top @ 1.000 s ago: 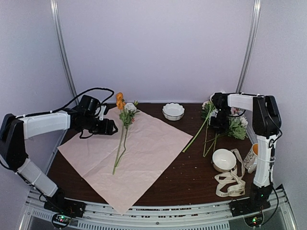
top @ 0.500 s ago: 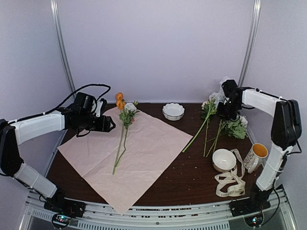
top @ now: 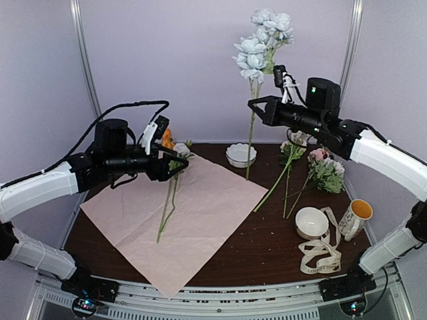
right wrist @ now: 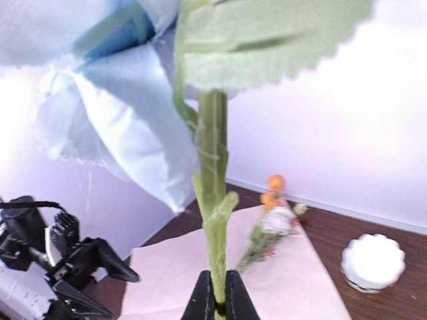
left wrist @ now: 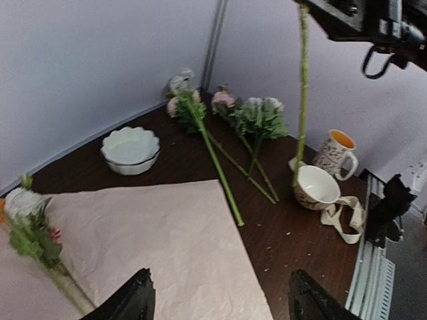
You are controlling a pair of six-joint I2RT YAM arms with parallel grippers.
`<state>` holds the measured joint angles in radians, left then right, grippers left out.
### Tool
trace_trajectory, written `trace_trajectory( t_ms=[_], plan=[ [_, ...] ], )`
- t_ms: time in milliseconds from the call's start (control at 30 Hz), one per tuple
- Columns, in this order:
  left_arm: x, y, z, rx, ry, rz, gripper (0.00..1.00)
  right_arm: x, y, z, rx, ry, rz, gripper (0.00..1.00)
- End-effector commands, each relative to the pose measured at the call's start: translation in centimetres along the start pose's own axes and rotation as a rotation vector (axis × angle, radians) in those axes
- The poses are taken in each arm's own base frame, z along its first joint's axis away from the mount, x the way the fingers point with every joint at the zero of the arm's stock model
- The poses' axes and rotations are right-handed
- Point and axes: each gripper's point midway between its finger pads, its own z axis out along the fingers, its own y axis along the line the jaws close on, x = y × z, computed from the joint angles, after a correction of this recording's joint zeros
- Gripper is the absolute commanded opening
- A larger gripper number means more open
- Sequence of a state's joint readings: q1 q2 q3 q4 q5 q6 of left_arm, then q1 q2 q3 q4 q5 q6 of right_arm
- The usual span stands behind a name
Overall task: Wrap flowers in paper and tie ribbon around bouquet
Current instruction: Pass from the right arm to the left
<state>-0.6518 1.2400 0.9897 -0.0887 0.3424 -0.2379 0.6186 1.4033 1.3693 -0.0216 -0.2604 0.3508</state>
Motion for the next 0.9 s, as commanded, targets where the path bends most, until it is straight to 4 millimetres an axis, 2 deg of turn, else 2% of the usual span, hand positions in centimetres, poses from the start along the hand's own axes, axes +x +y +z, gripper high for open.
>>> trace_trajectory(
  t_ms=[0,100,200,367,500,600,733,767,833,867],
  plan=[
    [-6.1,-7.2,-1.5,0.338,-0.221,0.146,0.71,-1.4,10.5,1.1,-0.386,-0.057,-0.029,0.0],
    [-7.1,-7.8,-1.5,0.375,-0.259,0.11,0.69,-0.8,14.3,1.6,-0.496,-0.039,-0.008,0.0],
    [-7.9,-8.7,-2.0,0.429,-0.305,0.104,0.68,0.2,16.4,2.0,-0.547,-0.014,0.001,0.0],
    [-7.9,-8.8,-1.3,0.428,-0.298,0.089,0.64,1.9,18.6,2.4,-0.612,0.041,0.025,0.0],
    [-7.7,-9.6,-1.5,0.467,-0.306,0.1,0.6,3.6,18.9,3.0,-0.598,0.079,0.011,0.0],
    [-7.5,-9.5,-1.1,0.467,-0.293,0.09,0.55,4.0,19.5,3.3,-0.627,0.102,0.028,0.0],
    [-7.3,-9.9,-1.0,0.498,-0.289,0.079,0.38,4.6,19.7,3.7,-0.632,0.118,0.034,0.0],
    [-7.3,-9.7,-0.9,0.49,-0.286,0.074,0.3,4.8,19.6,3.8,-0.631,0.123,0.034,0.0],
    [-7.1,-9.2,-0.7,0.459,-0.274,0.06,0.05,5.2,19.4,4.0,-0.617,0.137,0.028,0.0],
    [-7.0,-8.7,-0.5,0.431,-0.265,0.048,0.0,5.3,18.9,4.3,-0.594,0.141,0.019,0.0]
  ],
)
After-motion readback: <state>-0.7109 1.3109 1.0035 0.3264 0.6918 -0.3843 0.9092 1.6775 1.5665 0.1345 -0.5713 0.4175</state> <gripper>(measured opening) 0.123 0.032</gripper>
